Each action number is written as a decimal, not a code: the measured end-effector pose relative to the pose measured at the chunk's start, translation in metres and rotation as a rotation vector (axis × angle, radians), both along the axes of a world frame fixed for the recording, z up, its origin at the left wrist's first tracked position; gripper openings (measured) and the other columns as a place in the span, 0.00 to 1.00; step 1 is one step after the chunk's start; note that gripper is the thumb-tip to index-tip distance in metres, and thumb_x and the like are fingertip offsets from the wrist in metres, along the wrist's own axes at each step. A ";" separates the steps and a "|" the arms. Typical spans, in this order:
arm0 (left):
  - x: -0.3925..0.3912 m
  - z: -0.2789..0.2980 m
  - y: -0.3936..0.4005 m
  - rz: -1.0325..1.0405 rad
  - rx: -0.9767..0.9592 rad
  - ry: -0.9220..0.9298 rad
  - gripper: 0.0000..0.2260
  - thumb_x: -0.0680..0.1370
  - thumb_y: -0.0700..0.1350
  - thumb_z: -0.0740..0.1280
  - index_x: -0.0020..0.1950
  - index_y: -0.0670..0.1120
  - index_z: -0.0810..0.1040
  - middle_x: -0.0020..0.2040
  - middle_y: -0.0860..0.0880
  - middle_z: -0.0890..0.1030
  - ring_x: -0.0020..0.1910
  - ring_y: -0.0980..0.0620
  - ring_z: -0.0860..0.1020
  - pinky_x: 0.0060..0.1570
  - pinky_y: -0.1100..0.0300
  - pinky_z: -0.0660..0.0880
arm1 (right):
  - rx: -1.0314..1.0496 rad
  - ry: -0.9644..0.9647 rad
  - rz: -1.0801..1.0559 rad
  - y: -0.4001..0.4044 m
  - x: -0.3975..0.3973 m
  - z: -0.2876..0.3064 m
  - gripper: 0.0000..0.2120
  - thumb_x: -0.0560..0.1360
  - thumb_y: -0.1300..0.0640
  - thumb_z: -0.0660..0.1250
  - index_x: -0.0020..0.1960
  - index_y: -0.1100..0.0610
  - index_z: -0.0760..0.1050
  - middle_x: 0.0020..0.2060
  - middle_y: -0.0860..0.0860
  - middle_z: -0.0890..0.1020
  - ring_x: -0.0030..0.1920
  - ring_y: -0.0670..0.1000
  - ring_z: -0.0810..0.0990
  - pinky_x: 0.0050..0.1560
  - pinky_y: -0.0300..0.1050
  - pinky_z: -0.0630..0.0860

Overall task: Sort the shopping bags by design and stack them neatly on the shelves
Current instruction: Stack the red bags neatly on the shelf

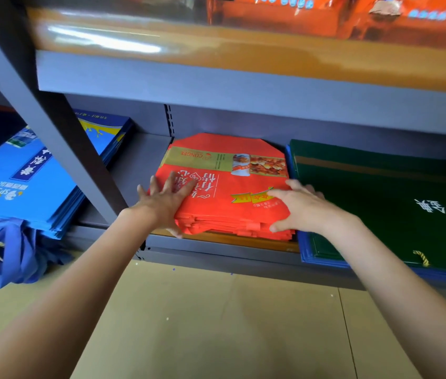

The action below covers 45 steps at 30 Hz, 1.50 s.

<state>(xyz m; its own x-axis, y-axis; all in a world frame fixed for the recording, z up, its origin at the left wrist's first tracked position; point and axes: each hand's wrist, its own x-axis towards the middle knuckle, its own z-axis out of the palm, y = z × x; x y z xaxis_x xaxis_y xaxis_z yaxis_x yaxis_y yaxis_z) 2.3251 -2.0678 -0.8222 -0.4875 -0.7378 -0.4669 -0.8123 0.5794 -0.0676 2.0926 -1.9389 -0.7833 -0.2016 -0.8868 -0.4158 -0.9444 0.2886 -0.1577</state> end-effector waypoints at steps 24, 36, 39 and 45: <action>0.027 -0.016 -0.005 -0.259 -0.194 0.481 0.37 0.67 0.67 0.65 0.71 0.48 0.69 0.68 0.46 0.72 0.68 0.40 0.68 0.67 0.45 0.61 | -0.330 0.104 0.248 -0.040 0.067 -0.051 0.41 0.68 0.39 0.70 0.74 0.48 0.55 0.74 0.52 0.55 0.73 0.57 0.51 0.71 0.64 0.44; 0.021 -0.009 0.000 -0.244 -0.509 0.498 0.46 0.56 0.64 0.77 0.68 0.47 0.67 0.54 0.43 0.78 0.51 0.40 0.77 0.56 0.45 0.71 | -0.578 0.158 0.268 -0.053 0.059 -0.017 0.17 0.75 0.47 0.65 0.62 0.50 0.74 0.67 0.46 0.69 0.69 0.54 0.60 0.71 0.61 0.44; 0.024 -0.024 0.005 -0.259 -0.677 0.531 0.44 0.56 0.62 0.75 0.67 0.48 0.64 0.52 0.43 0.78 0.46 0.41 0.78 0.54 0.44 0.73 | -0.503 0.154 0.267 -0.047 0.062 -0.024 0.25 0.72 0.42 0.66 0.66 0.49 0.70 0.68 0.47 0.67 0.70 0.53 0.57 0.71 0.63 0.44; 0.024 -0.033 0.004 -0.257 -0.678 0.558 0.37 0.62 0.62 0.72 0.66 0.48 0.66 0.51 0.43 0.78 0.48 0.41 0.77 0.55 0.44 0.72 | -0.400 0.218 0.294 -0.038 0.065 -0.046 0.38 0.69 0.41 0.70 0.73 0.49 0.58 0.73 0.52 0.58 0.73 0.56 0.53 0.71 0.66 0.40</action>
